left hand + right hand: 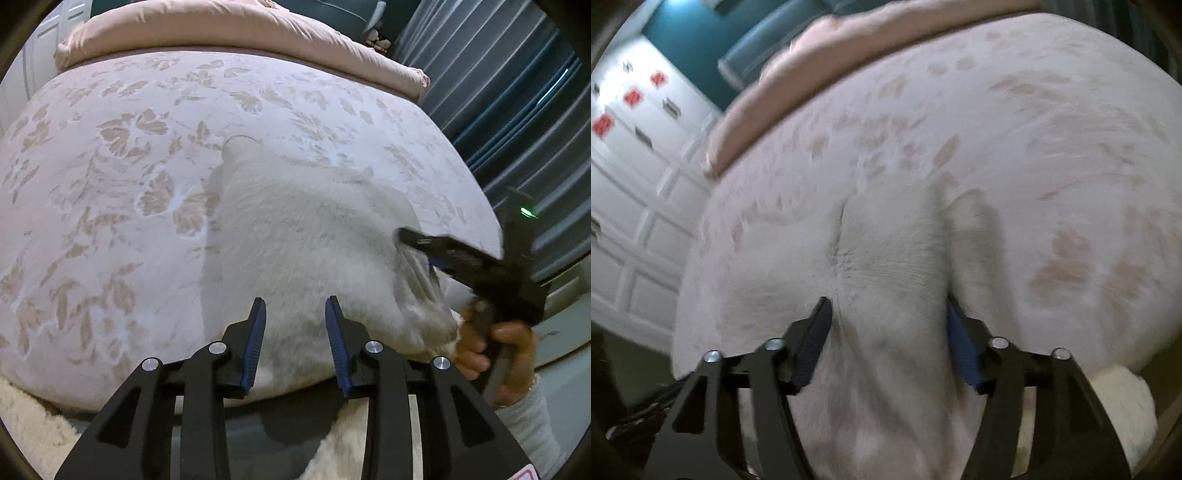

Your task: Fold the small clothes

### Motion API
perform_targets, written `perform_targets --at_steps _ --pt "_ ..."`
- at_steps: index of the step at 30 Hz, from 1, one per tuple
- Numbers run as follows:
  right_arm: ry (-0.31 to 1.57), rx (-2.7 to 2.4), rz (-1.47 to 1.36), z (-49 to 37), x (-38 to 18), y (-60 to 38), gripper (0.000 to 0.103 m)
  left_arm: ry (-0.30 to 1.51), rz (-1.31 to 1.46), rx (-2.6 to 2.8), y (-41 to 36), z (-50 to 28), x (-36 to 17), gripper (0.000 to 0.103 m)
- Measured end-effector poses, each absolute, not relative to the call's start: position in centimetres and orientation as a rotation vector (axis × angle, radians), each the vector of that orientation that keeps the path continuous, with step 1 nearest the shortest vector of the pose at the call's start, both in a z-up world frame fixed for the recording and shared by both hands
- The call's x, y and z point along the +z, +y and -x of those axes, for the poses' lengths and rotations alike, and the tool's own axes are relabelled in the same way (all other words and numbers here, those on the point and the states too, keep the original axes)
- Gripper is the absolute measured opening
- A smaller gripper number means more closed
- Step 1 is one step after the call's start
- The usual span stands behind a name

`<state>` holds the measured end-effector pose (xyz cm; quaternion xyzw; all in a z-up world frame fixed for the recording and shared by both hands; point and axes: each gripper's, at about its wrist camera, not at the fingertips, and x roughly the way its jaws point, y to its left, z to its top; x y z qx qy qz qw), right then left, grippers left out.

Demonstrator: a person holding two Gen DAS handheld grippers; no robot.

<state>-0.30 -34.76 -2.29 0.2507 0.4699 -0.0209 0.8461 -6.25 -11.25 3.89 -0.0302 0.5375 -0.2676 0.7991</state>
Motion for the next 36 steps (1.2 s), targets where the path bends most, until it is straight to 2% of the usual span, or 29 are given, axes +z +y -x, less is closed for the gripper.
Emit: perform_targets --at_steps 1,5,7,9,11,12,16,20,23,26,33,35,36 --pt "1.005 -0.049 -0.501 -0.4 -2.0 -34.2 0.010 1.151 0.056 -0.573 -11.4 6.1 3.8 0.031" --pt "0.751 0.038 -0.426 1.0 5.9 -33.1 0.009 1.137 0.037 -0.579 -13.0 5.9 3.7 0.031" --pt "0.699 0.045 -0.444 1.5 7.0 -33.6 0.009 1.134 -0.015 -0.565 -13.9 5.6 2.8 0.035" --pt "0.761 -0.003 -0.410 0.5 4.9 -34.0 0.009 1.159 -0.069 -0.539 -14.8 5.2 1.4 0.036" --pt "0.979 -0.103 -0.323 -2.1 -1.5 -34.3 0.010 1.166 -0.099 -0.521 -15.2 5.0 0.3 0.036" --pt "1.067 -0.132 -0.365 -2.5 -4.7 -34.9 0.010 1.168 -0.110 -0.522 -15.5 5.0 0.0 0.036" --pt "0.937 -0.131 -0.457 0.1 -0.7 -35.1 0.013 1.154 -0.183 -0.493 -16.4 5.2 -0.3 0.036" --pt "0.863 -0.125 -0.417 4.0 3.4 -33.8 0.013 1.160 -0.171 -0.486 -16.2 5.1 -0.4 0.036" --pt "0.959 -0.083 -0.399 5.4 1.4 -32.4 0.013 1.158 -0.173 -0.486 -16.3 5.2 -0.4 0.036" --pt "1.101 -0.120 -0.360 5.8 -4.2 -31.5 0.010 1.162 -0.175 -0.494 -16.2 5.3 -0.5 0.037" --pt "1.001 -0.094 -0.386 5.7 1.0 -31.3 0.013 1.175 -0.156 -0.483 -15.8 5.2 -0.1 0.037" --pt "1.015 -0.098 -0.307 5.7 0.8 -30.1 0.015 1.175 -0.160 -0.481 -16.0 5.2 -0.2 0.038" --pt "1.065 -0.106 -0.271 5.2 -1.0 -29.8 0.016 1.174 -0.160 -0.480 -16.0 5.2 -0.1 0.038"
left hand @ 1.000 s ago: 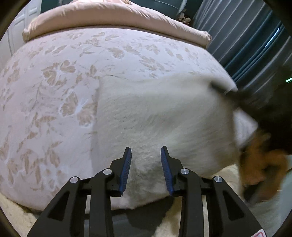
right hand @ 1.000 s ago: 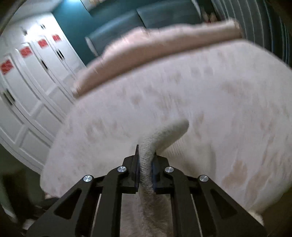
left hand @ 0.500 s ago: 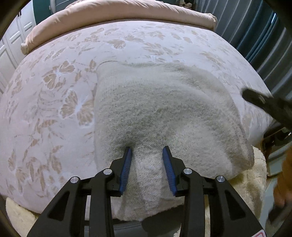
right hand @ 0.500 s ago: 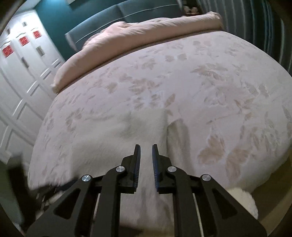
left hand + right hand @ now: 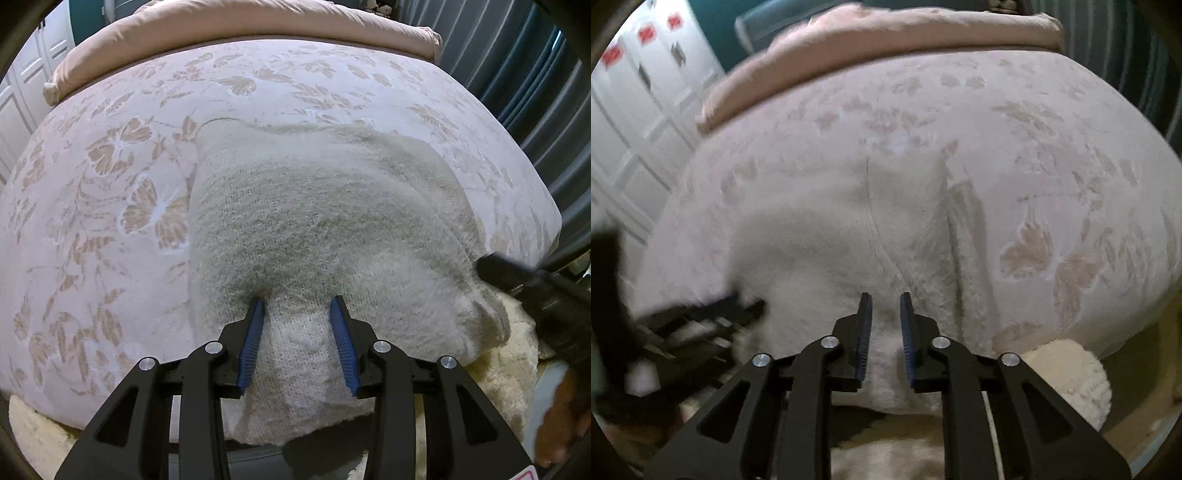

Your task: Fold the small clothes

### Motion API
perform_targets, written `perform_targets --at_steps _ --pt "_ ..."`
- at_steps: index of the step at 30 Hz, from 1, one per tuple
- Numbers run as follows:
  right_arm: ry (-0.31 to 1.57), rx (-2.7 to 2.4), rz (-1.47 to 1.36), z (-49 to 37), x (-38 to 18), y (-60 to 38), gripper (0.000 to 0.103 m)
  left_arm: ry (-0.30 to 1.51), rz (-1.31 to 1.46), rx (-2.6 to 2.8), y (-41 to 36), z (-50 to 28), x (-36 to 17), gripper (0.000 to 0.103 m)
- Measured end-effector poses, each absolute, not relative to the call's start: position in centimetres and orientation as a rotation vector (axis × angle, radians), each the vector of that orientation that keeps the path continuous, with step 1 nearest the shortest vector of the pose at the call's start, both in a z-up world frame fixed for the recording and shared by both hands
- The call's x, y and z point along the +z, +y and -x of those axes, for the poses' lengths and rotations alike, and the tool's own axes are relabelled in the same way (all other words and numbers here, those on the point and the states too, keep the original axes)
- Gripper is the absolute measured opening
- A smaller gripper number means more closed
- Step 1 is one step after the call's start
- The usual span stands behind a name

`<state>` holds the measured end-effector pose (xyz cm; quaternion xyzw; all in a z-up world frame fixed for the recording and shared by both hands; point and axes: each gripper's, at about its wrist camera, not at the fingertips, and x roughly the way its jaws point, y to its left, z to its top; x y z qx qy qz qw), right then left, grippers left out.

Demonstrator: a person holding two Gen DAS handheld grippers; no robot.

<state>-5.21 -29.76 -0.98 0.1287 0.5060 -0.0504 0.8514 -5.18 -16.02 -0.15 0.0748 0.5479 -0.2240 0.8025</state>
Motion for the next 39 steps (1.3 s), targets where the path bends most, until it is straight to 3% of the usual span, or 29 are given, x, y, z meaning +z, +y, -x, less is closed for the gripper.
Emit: perform_targets --at_steps 3,11,18,22,28,35,39 --pt "1.118 -0.105 -0.303 5.1 -4.4 -30.1 0.016 1.175 -0.169 -0.484 -16.3 5.3 -0.2 0.040" --pt "1.065 -0.051 -0.342 5.9 0.1 -28.8 0.024 1.167 -0.189 -0.480 -16.5 5.6 -0.2 0.046" --pt "1.179 0.026 -0.313 6.1 -4.0 -25.4 0.028 1.181 -0.190 -0.486 -16.6 5.8 -0.4 0.052" --pt "1.161 0.018 -0.325 5.8 -1.8 -26.6 0.029 1.180 -0.156 -0.484 -16.3 5.7 -0.1 0.054" --pt "1.021 -0.062 -0.386 5.4 2.2 -32.0 0.047 1.206 -0.131 -0.472 -16.2 5.5 0.4 0.054" --pt "1.032 -0.101 -0.485 -0.3 0.2 -36.4 0.051 1.211 -0.151 -0.462 -16.5 5.6 0.3 0.054" --pt "1.050 -0.091 -0.479 -2.7 -1.2 -36.1 0.058 1.209 -0.170 -0.454 -16.8 5.7 0.2 0.055"
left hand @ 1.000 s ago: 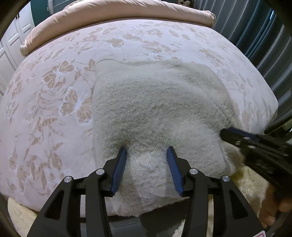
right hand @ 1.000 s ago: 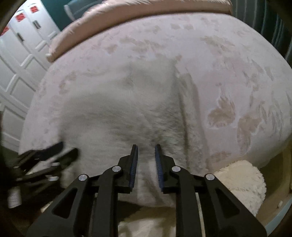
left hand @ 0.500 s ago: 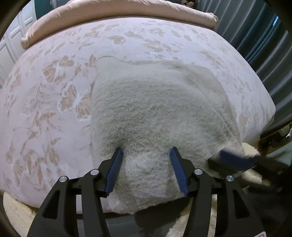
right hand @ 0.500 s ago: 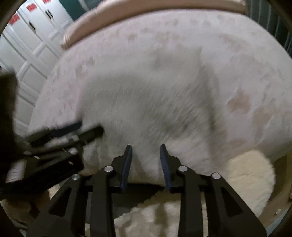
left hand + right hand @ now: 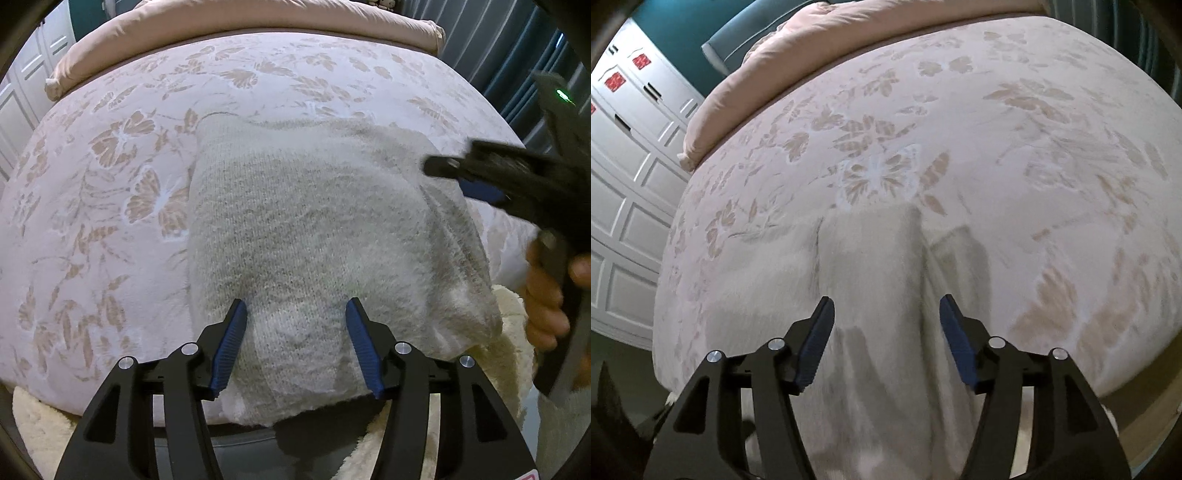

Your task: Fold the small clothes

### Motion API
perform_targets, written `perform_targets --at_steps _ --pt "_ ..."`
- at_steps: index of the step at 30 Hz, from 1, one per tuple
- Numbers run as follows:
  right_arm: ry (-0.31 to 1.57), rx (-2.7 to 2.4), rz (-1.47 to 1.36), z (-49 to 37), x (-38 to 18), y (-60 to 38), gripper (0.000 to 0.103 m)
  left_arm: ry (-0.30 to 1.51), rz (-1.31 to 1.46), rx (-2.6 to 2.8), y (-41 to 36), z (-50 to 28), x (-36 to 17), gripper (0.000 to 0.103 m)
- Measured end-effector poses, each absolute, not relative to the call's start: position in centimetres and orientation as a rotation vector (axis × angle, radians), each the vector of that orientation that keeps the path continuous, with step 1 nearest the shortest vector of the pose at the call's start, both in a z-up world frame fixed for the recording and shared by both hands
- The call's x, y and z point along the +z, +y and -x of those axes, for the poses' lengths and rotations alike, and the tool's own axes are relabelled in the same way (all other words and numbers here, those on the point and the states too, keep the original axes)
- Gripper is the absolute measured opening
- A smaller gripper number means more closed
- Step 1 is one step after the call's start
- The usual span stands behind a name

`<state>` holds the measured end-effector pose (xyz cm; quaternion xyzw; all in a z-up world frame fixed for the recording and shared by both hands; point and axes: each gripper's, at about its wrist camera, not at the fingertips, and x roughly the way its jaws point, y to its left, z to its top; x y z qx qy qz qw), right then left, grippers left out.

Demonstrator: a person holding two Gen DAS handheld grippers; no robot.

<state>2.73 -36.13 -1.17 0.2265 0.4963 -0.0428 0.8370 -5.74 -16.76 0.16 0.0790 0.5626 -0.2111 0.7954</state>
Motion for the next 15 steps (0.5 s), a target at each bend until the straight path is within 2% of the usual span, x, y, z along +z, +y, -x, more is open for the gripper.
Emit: perform_targets --at_steps 2,3,4,5,9,11,13,15 --pt "1.068 -0.094 -0.450 -4.4 -2.0 -35.4 0.059 1.210 -0.171 -0.451 -16.7 5.7 0.1 0.056" --pt "1.074 -0.089 -0.438 -4.8 -2.2 -35.3 0.047 1.210 -0.172 -0.452 -16.7 5.7 0.1 0.056" --pt "1.080 -0.083 -0.430 -5.3 -2.2 -35.1 0.023 1.211 -0.175 -0.451 -16.8 5.7 0.1 0.057" --pt "1.076 -0.071 -0.431 -5.5 -1.7 -35.0 0.012 1.212 -0.178 -0.450 -16.7 5.7 0.1 0.058" --pt "0.875 0.021 -0.438 -3.6 4.1 -35.1 0.011 1.214 -0.165 -0.445 -16.5 5.6 0.1 0.059" --pt "0.819 0.016 -0.441 -2.8 4.9 -35.5 0.011 1.207 -0.146 -0.454 -16.5 5.5 0.2 0.060" --pt "0.889 -0.048 -0.388 -3.8 2.1 -36.0 0.011 1.204 -0.159 -0.452 -16.9 5.5 0.0 0.060" --pt "1.079 -0.119 -0.349 -5.7 -4.0 -36.4 0.012 1.193 -0.186 -0.459 -17.4 5.7 -0.4 0.062"
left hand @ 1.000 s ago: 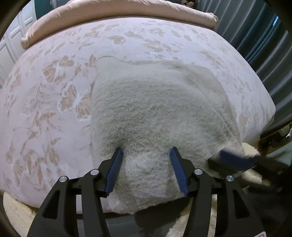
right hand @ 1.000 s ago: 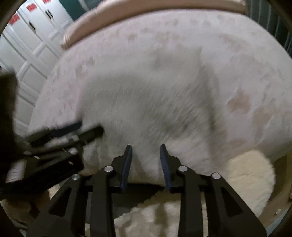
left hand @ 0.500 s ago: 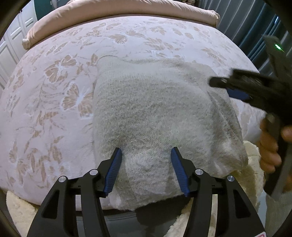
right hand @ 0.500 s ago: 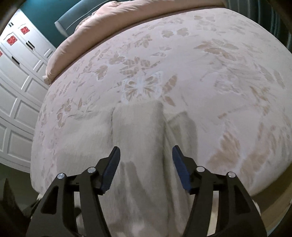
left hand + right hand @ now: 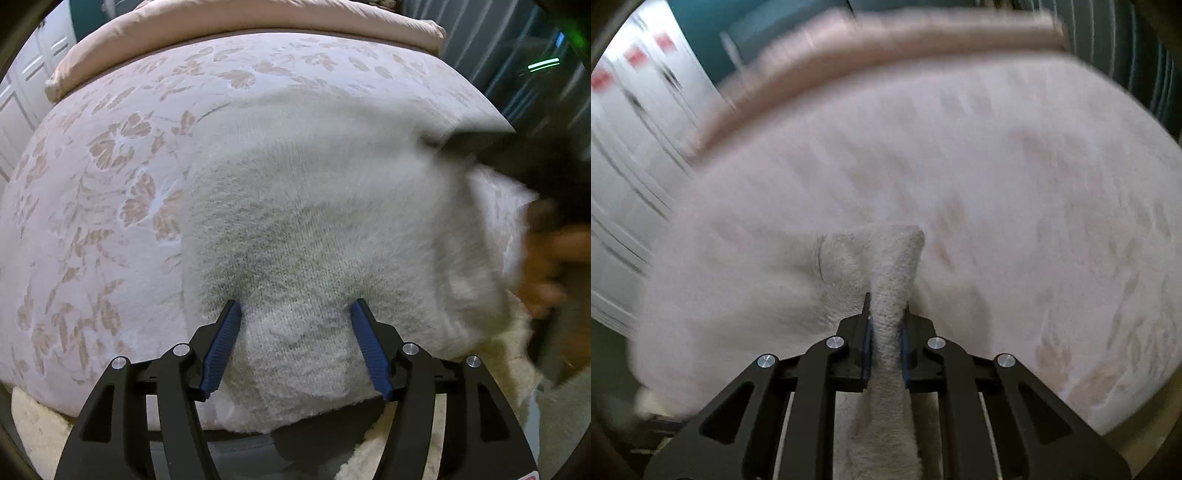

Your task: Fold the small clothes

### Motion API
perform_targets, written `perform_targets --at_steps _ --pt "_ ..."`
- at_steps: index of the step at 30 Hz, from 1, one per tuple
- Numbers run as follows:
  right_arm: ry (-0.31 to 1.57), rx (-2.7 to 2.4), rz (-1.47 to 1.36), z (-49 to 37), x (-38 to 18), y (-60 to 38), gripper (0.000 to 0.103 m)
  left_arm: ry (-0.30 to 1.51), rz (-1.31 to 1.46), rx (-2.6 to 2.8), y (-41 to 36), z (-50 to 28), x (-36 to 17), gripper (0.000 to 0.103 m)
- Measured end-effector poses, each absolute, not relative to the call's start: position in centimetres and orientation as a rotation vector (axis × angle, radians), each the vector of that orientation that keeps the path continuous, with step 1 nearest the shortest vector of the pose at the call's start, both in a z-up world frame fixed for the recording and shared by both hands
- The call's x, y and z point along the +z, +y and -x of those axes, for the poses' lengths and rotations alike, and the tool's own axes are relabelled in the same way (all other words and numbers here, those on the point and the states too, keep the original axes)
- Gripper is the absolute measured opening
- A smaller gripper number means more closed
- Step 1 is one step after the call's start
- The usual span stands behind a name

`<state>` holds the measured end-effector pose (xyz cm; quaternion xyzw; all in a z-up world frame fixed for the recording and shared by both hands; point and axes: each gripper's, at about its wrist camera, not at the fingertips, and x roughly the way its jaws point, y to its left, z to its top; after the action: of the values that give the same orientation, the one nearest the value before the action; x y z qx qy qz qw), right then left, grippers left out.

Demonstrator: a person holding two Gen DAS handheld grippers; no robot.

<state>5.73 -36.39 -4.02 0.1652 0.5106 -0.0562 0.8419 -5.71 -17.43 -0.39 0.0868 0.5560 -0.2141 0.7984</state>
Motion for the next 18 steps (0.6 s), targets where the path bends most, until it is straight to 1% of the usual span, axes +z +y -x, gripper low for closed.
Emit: perform_targets --at_steps 1,2,4,7,10,12,14,15,16,18 --pt "1.074 -0.118 -0.373 -5.5 -4.8 -36.4 0.012 1.182 -0.217 -0.457 -17.8 5.9 -0.6 0.063" --pt "1.046 -0.118 -0.379 -5.1 -4.3 -36.3 0.013 1.175 -0.240 -0.452 -18.1 6.1 -0.6 0.064" --pt "1.005 -0.118 -0.400 -3.9 -2.1 -36.2 0.015 1.172 -0.249 -0.448 -18.1 6.4 -0.7 0.066" --pt "0.929 -0.110 -0.399 -0.3 1.8 -35.9 0.016 1.175 -0.230 -0.449 -17.8 6.2 -0.5 0.066" --pt "0.932 -0.098 -0.371 3.9 3.3 -35.1 0.016 1.187 -0.211 -0.454 -17.7 6.0 -0.3 0.066" --pt "0.988 -0.077 -0.358 6.0 2.1 -34.2 0.016 1.189 -0.200 -0.452 -17.7 6.1 -0.2 0.067" --pt "1.078 -0.106 -0.322 6.6 -1.0 -33.0 0.016 1.183 -0.210 -0.446 -17.9 6.1 -0.4 0.068" --pt "1.121 -0.131 -0.327 6.7 -3.1 -33.1 0.019 1.181 -0.217 -0.443 -18.1 6.2 -0.5 0.069" --pt "1.133 -0.137 -0.346 6.6 -4.1 -33.4 0.018 1.182 -0.223 -0.444 -18.3 6.3 -0.6 0.069" --pt "1.112 -0.146 -0.413 6.4 -3.7 -34.0 0.019 1.177 -0.241 -0.443 -18.5 6.6 -0.3 0.069"
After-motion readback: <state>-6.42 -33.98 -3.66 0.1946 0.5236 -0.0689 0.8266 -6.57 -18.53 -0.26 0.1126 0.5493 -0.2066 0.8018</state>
